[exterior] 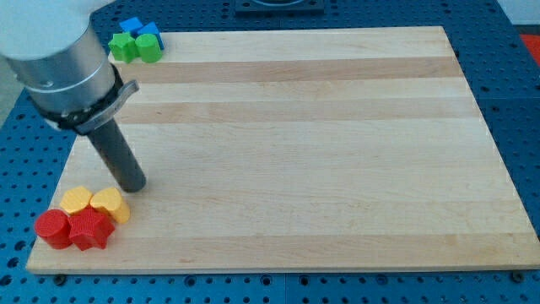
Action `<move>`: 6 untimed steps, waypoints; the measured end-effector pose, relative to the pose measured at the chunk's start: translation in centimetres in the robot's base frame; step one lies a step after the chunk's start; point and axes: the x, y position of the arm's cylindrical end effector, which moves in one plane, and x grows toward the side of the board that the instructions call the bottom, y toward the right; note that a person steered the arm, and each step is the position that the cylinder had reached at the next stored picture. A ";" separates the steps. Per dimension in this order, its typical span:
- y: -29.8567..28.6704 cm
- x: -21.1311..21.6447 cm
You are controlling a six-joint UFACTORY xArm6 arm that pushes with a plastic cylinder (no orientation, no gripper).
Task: Move the arm to the left center of the board
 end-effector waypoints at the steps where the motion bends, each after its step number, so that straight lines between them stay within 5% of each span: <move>1: 0.8 -5.1; 3: -11.1 -10.9; 4: -9.9 -10.8; 6: 4.0 -9.6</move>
